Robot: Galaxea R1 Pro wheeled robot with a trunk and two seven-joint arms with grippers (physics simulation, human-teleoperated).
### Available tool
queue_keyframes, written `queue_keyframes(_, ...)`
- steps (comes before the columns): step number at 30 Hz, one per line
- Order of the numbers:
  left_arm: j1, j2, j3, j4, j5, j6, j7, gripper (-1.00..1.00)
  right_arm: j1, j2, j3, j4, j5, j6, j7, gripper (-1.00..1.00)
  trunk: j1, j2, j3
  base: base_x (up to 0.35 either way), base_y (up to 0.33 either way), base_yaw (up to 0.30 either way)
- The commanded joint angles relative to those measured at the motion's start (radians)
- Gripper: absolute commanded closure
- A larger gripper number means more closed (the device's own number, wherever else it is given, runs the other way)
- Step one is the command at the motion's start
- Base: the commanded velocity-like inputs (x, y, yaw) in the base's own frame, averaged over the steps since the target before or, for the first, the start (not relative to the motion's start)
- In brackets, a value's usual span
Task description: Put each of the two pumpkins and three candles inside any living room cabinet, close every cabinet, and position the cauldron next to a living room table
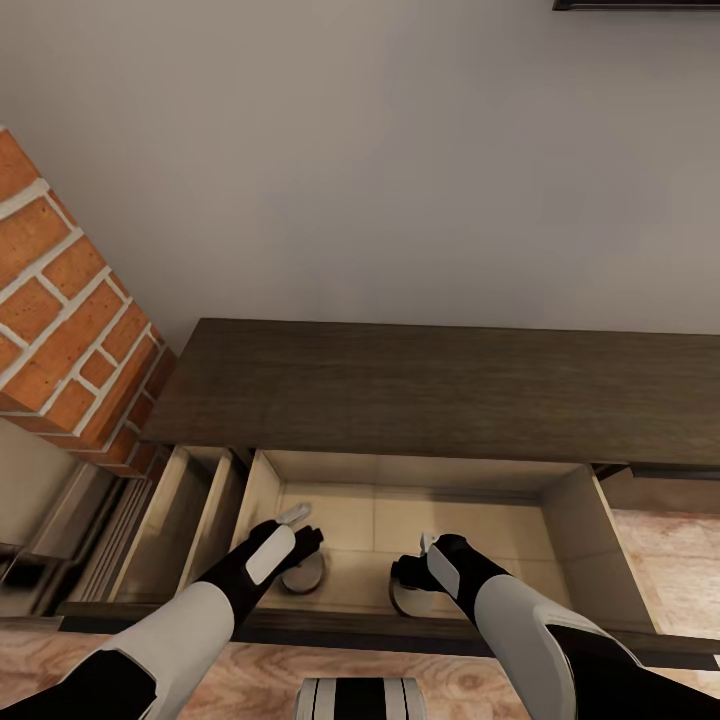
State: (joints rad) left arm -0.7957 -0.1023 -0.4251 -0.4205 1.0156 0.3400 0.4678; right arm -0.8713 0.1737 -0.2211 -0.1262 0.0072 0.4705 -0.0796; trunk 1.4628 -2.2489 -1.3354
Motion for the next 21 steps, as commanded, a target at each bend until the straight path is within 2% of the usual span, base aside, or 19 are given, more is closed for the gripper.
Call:
queue_keyframes(1, -0.001, 0.001, -0.007, -0.005, 0.007, 0.002, 0.008, -1.0, 0.0, 0.001, -0.007, -0.002, 0.0, 0.005, -0.005, -1.0, 0.0, 0.0, -0.001, 0.0, 0.0, 0.0)
queue_keyframes(12, 0.0, 0.003, -0.009, -0.018, 0.008, 0.014, 0.008, -1.0, 0.0, 0.001, -0.006, -0.002, 0.0, 0.008, -0.004, -1.0, 0.0, 0.0, -0.001, 0.0, 0.0, 0.0)
queue_keyframes(21, 0.0, 0.002, -0.008, -0.018, 0.008, 0.014, 0.008, -1.0, 0.0, 0.001, -0.006, -0.003, 0.0, 0.008, -0.003, -1.0, -0.035, 0.063, 0.028, 0.0, 0.0, 0.0)
